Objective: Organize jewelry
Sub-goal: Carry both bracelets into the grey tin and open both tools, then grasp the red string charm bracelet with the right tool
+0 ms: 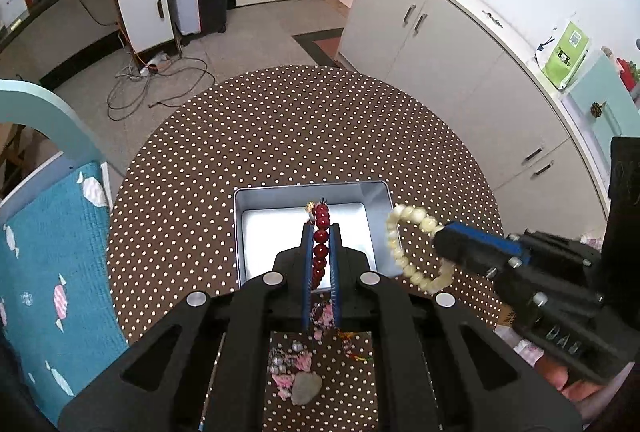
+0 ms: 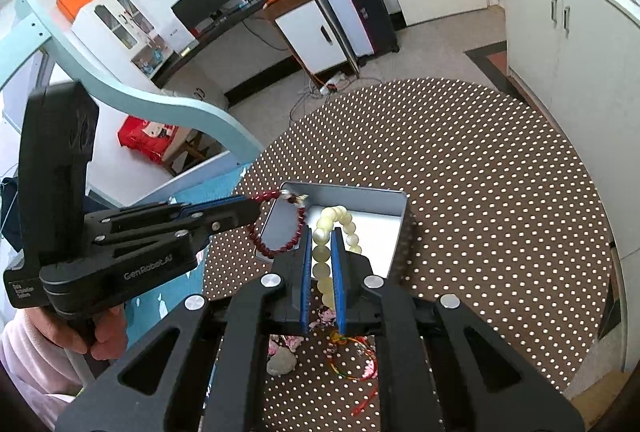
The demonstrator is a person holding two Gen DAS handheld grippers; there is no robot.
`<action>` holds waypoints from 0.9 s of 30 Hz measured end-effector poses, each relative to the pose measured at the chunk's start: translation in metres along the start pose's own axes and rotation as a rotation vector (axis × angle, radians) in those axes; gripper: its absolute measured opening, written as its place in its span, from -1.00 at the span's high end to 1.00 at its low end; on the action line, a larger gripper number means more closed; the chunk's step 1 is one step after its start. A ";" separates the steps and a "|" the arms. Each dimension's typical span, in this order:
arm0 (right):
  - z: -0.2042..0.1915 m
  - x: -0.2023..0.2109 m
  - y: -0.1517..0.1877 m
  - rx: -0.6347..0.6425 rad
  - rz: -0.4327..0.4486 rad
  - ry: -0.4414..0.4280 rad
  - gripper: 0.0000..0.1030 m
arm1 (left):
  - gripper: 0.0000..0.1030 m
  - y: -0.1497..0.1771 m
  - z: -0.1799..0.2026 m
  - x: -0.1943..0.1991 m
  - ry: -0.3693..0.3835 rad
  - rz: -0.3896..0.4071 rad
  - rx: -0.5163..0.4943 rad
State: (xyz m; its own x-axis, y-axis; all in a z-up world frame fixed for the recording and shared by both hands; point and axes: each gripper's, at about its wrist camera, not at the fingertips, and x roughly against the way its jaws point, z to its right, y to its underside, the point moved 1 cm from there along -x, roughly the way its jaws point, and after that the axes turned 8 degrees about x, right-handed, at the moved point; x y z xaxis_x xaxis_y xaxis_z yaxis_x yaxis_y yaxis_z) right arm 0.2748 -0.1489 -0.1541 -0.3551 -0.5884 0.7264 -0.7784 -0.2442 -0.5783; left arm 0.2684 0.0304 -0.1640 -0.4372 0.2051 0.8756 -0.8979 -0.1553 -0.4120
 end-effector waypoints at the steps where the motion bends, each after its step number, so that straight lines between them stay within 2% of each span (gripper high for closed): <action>1: -0.001 -0.006 -0.001 0.000 -0.014 0.002 0.83 | 0.86 -0.002 -0.003 -0.005 0.004 -0.008 0.002; 8: 0.001 -0.037 -0.001 -0.021 -0.093 0.006 0.83 | 0.86 0.000 -0.015 -0.034 0.013 -0.074 0.008; 14: 0.001 -0.042 -0.001 -0.037 -0.126 0.030 0.78 | 0.84 0.004 -0.021 -0.044 0.004 -0.098 0.002; 16: 0.002 -0.041 -0.001 -0.046 -0.133 0.041 0.71 | 0.67 0.006 -0.021 -0.044 -0.004 -0.099 -0.005; 17: 0.003 -0.039 0.000 -0.053 -0.134 0.047 0.62 | 0.51 0.007 -0.021 -0.043 -0.011 -0.095 -0.007; 18: 0.003 -0.039 0.000 -0.056 -0.133 0.049 0.59 | 0.47 0.008 -0.021 -0.043 -0.012 -0.092 -0.008; 24: 0.007 -0.028 0.006 -0.074 -0.123 0.073 0.51 | 0.47 0.011 -0.021 -0.036 -0.014 -0.083 -0.009; 27: 0.009 -0.022 0.010 -0.080 -0.114 0.083 0.41 | 0.47 0.013 -0.019 -0.032 -0.016 -0.074 -0.018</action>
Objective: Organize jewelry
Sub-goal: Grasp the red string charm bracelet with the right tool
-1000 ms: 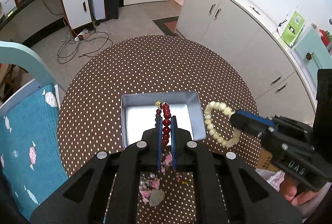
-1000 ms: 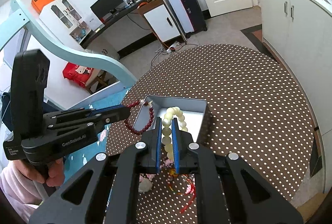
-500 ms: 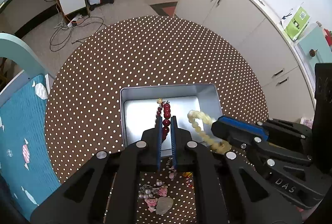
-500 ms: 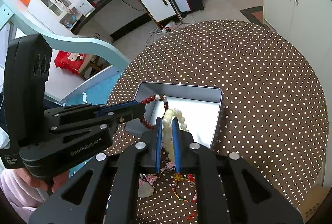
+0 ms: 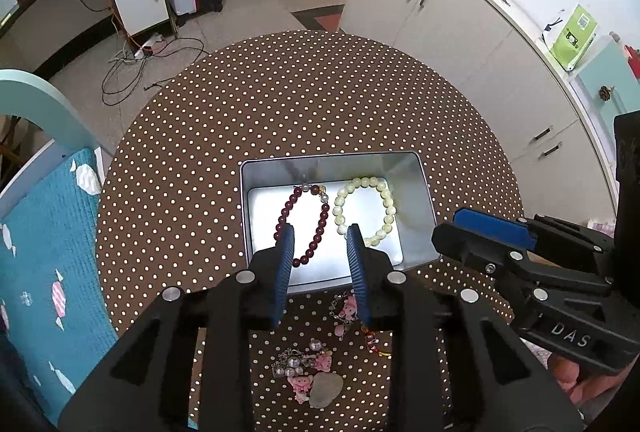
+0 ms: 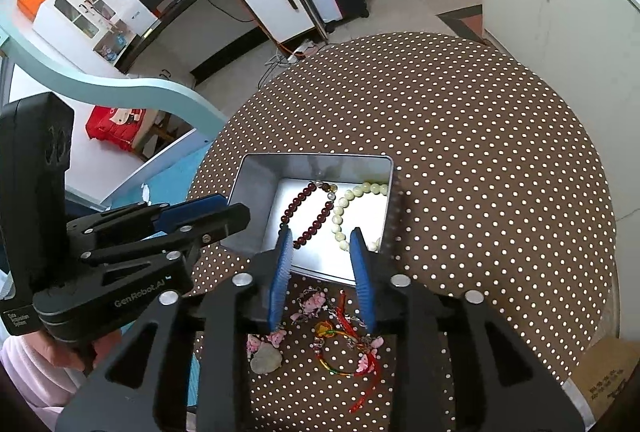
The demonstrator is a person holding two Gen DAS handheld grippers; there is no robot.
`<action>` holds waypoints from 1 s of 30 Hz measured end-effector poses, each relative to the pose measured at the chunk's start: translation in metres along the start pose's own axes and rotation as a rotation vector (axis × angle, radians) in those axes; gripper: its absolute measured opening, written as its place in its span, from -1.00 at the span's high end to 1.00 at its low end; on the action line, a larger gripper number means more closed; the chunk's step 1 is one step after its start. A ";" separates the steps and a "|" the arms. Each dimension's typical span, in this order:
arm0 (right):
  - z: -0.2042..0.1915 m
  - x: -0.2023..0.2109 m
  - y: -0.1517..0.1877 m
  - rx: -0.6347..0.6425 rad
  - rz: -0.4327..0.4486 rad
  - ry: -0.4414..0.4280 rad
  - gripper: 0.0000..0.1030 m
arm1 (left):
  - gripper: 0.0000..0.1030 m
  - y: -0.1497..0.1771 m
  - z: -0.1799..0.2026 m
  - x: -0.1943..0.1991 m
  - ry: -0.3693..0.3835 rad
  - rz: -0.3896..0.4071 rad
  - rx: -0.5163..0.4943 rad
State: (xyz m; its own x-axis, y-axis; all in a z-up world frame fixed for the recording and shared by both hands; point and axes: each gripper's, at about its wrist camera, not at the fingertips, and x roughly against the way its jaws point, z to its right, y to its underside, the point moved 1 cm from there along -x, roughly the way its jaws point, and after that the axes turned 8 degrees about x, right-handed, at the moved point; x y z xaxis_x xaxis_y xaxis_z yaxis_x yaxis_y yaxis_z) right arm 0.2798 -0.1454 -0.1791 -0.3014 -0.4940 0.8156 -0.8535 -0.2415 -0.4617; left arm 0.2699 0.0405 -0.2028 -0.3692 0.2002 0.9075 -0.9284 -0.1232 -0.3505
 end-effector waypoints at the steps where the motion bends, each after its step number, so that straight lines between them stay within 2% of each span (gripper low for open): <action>1: 0.001 0.002 0.001 -0.003 0.003 0.001 0.38 | 0.47 0.000 0.001 0.001 0.000 0.001 -0.002; 4: 0.001 0.008 0.003 -0.001 0.016 0.006 0.34 | 0.46 0.003 0.003 0.003 -0.001 0.005 -0.010; 7: 0.001 0.014 0.007 0.005 0.030 0.026 0.19 | 0.46 0.006 0.005 0.008 0.005 0.009 -0.021; 9: 0.000 0.018 0.010 0.007 0.035 0.039 0.18 | 0.45 0.011 0.007 0.013 0.019 0.011 -0.034; 12: 0.001 0.021 0.018 0.016 0.035 0.056 0.18 | 0.23 0.024 0.007 0.025 0.048 0.026 -0.066; 21: 0.009 -0.008 0.058 0.004 -0.093 0.043 0.18 | 0.23 0.060 -0.009 0.019 0.009 -0.052 -0.058; 26: -0.001 -0.026 0.071 0.064 -0.145 0.050 0.43 | 0.23 0.076 -0.016 0.010 -0.008 -0.101 -0.038; 30: -0.008 -0.040 0.078 0.100 -0.177 0.078 0.54 | 0.23 0.084 -0.022 0.005 -0.021 -0.125 -0.028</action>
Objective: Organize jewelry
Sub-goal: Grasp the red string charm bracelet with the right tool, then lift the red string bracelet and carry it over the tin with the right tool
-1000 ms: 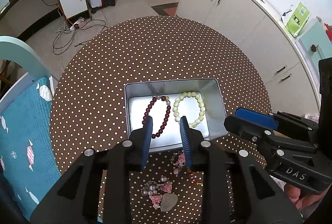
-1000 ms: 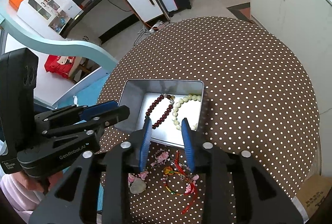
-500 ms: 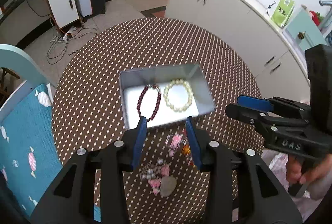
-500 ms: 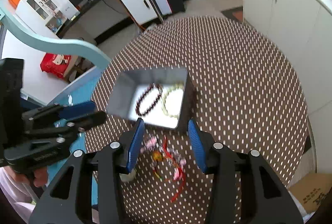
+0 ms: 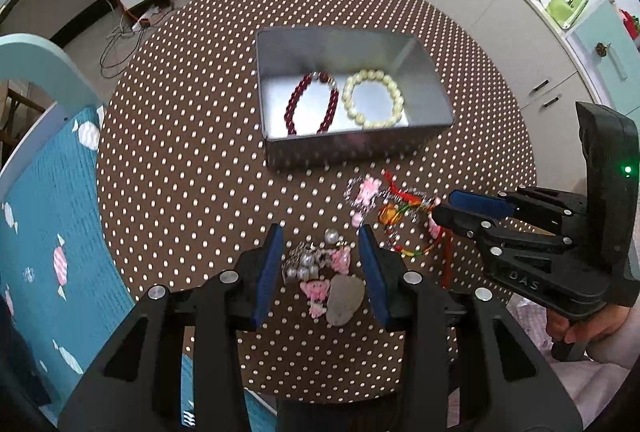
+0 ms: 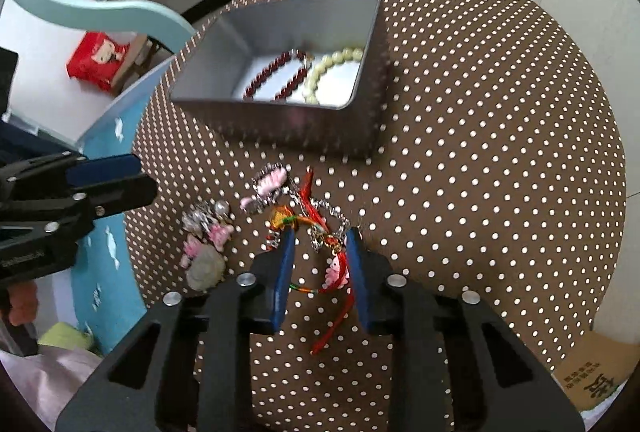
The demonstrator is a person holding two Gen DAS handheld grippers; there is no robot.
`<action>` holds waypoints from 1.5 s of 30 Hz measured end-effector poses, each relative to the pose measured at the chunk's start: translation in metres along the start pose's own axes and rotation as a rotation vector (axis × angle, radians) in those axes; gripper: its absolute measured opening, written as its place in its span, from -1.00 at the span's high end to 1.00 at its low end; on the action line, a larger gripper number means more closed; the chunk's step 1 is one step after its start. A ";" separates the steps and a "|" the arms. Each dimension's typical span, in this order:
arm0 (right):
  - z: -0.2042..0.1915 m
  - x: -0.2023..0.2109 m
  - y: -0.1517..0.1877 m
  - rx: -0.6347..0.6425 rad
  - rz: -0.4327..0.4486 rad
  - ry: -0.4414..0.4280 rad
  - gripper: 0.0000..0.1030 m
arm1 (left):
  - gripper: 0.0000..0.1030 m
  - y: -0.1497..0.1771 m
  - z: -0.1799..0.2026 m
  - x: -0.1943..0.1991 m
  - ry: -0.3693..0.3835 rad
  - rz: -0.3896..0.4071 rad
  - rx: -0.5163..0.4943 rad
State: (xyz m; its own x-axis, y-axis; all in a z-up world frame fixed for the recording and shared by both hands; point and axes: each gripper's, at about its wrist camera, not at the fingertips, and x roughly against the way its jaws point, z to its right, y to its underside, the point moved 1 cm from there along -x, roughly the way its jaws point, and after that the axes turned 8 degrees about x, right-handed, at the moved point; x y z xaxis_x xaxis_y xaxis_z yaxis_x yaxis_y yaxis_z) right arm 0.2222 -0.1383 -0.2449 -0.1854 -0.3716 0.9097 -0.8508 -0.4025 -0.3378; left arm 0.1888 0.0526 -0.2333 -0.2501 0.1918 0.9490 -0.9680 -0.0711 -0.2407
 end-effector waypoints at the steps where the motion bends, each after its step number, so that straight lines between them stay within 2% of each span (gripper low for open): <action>1: -0.001 -0.003 0.000 0.003 -0.007 0.007 0.56 | 0.23 0.001 -0.001 -0.001 -0.001 -0.004 0.002; 6: -0.005 -0.017 0.001 0.036 -0.036 0.043 0.78 | 0.23 0.006 -0.007 -0.007 -0.006 -0.029 0.017; 9: -0.007 -0.020 0.000 0.036 -0.030 0.030 0.93 | 0.23 0.007 -0.007 -0.010 -0.003 -0.036 0.017; 14: -0.004 -0.013 -0.002 0.003 -0.007 0.002 0.97 | 0.23 0.003 0.000 -0.014 0.015 -0.043 0.004; 22: 0.016 0.023 0.004 -0.064 0.068 -0.031 1.00 | 0.23 -0.011 0.014 -0.031 0.044 -0.075 -0.038; 27: 0.022 0.023 0.011 -0.077 0.042 -0.030 0.88 | 0.23 -0.014 0.025 -0.043 0.034 -0.104 -0.078; 28: 0.021 0.020 0.012 -0.070 0.033 -0.033 0.76 | 0.23 -0.014 0.027 -0.044 0.031 -0.107 -0.085; 29: 0.019 0.014 0.011 -0.050 0.014 -0.030 0.50 | 0.23 -0.014 0.027 -0.045 0.028 -0.108 -0.089; 30: 0.008 0.007 0.008 -0.034 0.003 -0.008 0.38 | 0.23 -0.014 0.026 -0.045 0.024 -0.110 -0.090; 31: 0.007 0.003 0.008 -0.019 -0.003 0.011 0.33 | 0.23 -0.014 0.026 -0.046 0.017 -0.111 -0.090; 33: 0.002 -0.002 0.008 0.003 -0.003 -0.006 0.33 | 0.23 -0.013 0.026 -0.047 0.007 -0.111 -0.088; 36: -0.002 -0.008 0.004 0.034 -0.007 0.010 0.38 | 0.23 -0.011 0.021 -0.048 0.002 -0.115 -0.076; 39: -0.002 -0.010 -0.001 0.043 0.008 0.029 0.63 | 0.23 -0.009 0.016 -0.048 -0.001 -0.119 -0.070; 41: 0.000 -0.010 -0.004 0.046 0.003 0.035 0.87 | 0.23 -0.008 0.013 -0.048 -0.002 -0.120 -0.070; 45: 0.009 -0.009 -0.001 0.032 -0.008 0.033 0.99 | 0.23 -0.008 0.016 -0.050 -0.002 -0.125 -0.067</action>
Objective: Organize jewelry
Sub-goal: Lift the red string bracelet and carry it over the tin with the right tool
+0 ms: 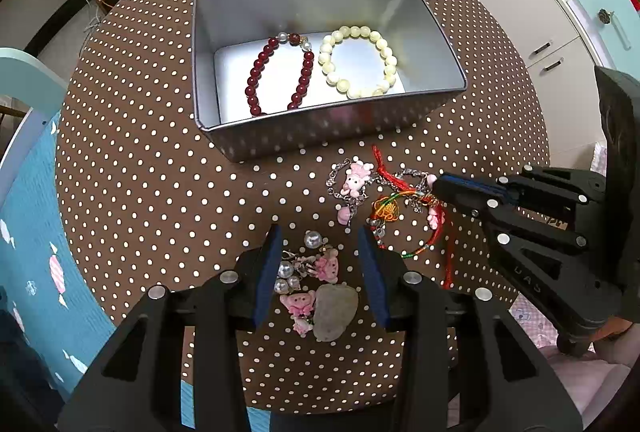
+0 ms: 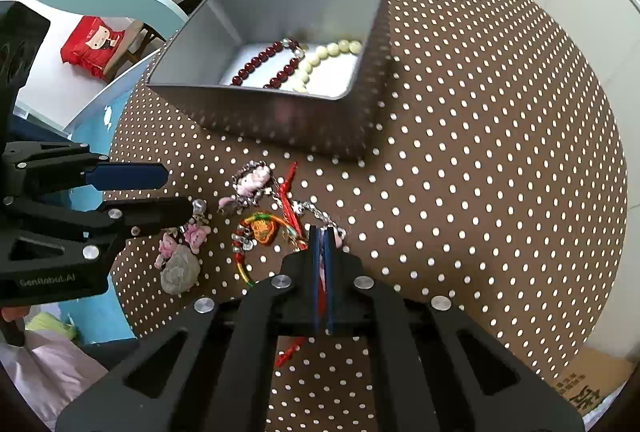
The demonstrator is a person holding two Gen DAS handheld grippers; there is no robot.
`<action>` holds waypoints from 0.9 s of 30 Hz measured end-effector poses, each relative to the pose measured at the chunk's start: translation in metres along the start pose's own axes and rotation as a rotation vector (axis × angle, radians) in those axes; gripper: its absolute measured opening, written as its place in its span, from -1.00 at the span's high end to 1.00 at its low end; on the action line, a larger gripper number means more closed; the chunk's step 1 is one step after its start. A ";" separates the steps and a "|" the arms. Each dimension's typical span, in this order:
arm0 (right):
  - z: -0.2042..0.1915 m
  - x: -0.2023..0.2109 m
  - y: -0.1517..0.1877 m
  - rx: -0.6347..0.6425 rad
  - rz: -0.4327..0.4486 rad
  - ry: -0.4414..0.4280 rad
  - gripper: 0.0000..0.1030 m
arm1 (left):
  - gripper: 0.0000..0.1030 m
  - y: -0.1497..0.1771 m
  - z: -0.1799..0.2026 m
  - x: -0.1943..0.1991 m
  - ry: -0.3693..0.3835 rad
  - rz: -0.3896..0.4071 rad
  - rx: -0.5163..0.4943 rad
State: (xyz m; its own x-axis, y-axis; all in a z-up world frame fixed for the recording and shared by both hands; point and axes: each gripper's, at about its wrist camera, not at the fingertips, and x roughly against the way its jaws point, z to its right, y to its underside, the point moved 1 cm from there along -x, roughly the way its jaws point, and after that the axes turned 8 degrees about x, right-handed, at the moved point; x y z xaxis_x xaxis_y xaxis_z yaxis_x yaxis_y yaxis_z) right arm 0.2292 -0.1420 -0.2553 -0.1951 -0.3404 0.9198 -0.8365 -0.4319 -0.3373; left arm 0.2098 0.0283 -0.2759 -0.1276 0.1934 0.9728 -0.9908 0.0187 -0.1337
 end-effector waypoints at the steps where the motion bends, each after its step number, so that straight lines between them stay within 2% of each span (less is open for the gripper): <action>1: -0.003 0.000 0.002 -0.010 0.003 -0.001 0.99 | 0.23 0.000 0.002 -0.001 0.000 -0.001 0.000; 7: 0.007 0.018 0.008 -0.051 0.034 -0.077 0.86 | 0.23 -0.003 0.009 -0.001 -0.003 -0.003 -0.001; 13: -0.008 0.000 0.006 0.015 -0.035 -0.058 0.82 | 0.23 -0.007 0.002 -0.002 -0.013 -0.002 0.018; 18: -0.009 -0.004 0.002 0.040 -0.034 -0.055 0.82 | 0.23 -0.007 -0.004 -0.004 -0.014 -0.012 0.024; 22: -0.021 -0.009 -0.004 0.112 -0.020 -0.013 0.83 | 0.23 -0.005 -0.007 -0.004 -0.007 -0.013 0.019; 24: -0.020 -0.010 -0.004 0.098 -0.016 -0.016 0.91 | 0.23 -0.004 -0.006 -0.006 -0.002 -0.013 0.013; 27: -0.010 -0.010 -0.002 0.027 -0.017 -0.050 0.93 | 0.23 -0.007 0.000 -0.008 0.004 -0.015 0.000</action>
State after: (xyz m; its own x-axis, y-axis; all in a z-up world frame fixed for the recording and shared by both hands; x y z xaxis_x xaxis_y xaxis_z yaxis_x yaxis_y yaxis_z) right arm 0.2271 -0.1296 -0.2616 -0.1542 -0.3739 0.9146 -0.8254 -0.4600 -0.3272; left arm 0.2172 0.0264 -0.2823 -0.1125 0.1970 0.9739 -0.9927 0.0216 -0.1191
